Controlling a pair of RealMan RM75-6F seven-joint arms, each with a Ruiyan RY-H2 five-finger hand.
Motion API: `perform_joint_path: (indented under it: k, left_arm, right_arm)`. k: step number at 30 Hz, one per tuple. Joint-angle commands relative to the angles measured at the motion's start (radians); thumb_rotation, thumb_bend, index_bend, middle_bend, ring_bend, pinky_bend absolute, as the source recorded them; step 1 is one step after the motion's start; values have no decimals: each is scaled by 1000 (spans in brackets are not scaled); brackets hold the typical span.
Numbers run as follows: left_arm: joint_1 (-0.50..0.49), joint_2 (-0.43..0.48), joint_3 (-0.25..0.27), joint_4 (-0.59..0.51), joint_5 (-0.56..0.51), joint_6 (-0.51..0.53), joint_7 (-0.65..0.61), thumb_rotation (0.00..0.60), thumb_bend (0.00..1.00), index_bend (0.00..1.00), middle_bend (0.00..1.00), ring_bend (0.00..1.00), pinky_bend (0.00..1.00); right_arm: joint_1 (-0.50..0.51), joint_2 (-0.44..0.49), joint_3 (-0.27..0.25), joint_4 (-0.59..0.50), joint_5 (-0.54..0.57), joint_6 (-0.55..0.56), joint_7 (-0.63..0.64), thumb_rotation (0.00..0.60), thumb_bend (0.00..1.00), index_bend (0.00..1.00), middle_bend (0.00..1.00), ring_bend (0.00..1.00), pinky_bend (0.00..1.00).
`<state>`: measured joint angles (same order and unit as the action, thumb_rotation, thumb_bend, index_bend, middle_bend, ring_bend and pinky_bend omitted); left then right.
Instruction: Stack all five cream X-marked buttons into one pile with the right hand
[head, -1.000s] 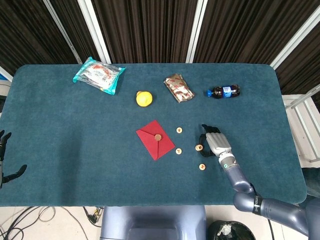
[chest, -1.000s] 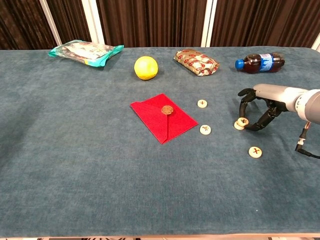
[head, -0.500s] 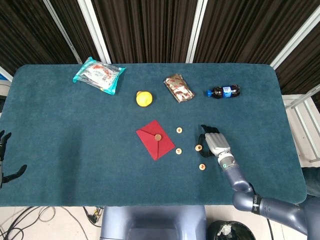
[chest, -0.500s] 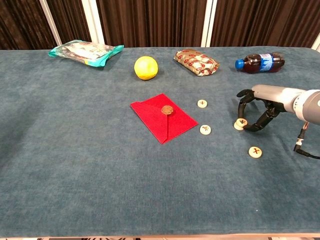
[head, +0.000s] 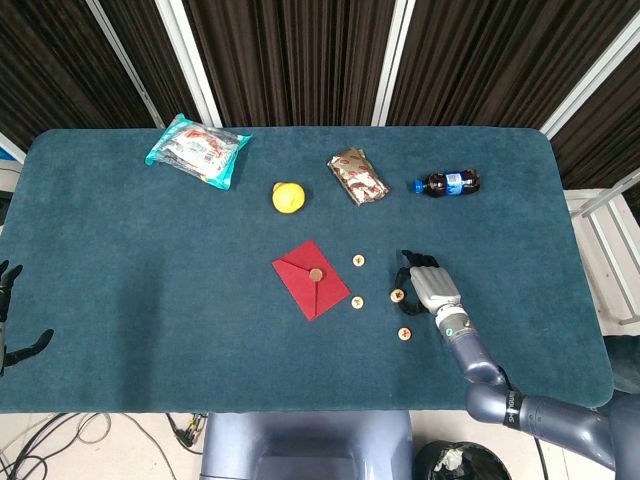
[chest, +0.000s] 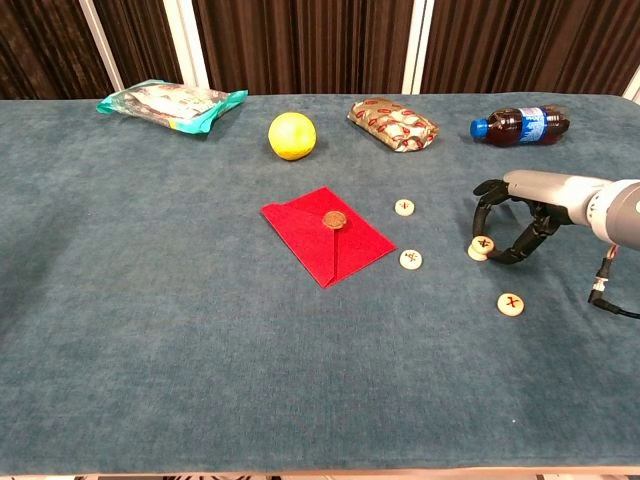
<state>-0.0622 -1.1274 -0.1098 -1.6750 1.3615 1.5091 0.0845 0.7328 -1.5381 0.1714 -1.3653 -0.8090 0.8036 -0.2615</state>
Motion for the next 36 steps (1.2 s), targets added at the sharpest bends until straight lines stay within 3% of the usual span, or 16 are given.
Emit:
perform_joint_path:
  k: [1, 11, 19, 24, 30, 36]
  left_arm:
    - [0, 0, 0, 0, -1, 0, 1, 600, 173, 101, 0, 0, 0]
    - [-1, 0, -2, 0, -6, -2, 2, 600, 173, 101, 0, 0, 0]
    - [0, -1, -1, -1, -4, -2, 1, 600, 173, 101, 0, 0, 0]
    - [-1, -1, -1, -2, -5, -3, 1, 600, 173, 101, 0, 0, 0]
    - [-2, -4, 1, -5, -2, -4, 8, 600, 173, 101, 0, 0, 0]
    - [-3, -7, 2, -8, -4, -4, 14, 600, 173, 101, 0, 0, 0]
  right_arm:
    - [-1, 2, -1, -3, -3, 0, 3, 600, 406, 430, 0, 0, 0]
    - [-5, 21, 6, -33, -26, 22, 10, 600, 407, 334, 0, 0, 0]
    - [-44, 107, 2, -160, -92, 107, 11, 600, 407, 226, 0, 0, 0]
    - [-118, 197, -51, -286, -231, 208, 29, 600, 369, 215, 0, 0, 0]
    - [-213, 262, -136, -351, -429, 324, 78, 600, 361, 214, 0, 0, 0]
    - [-270, 270, -189, -381, -492, 364, 81, 600, 360, 231, 0, 0, 0]
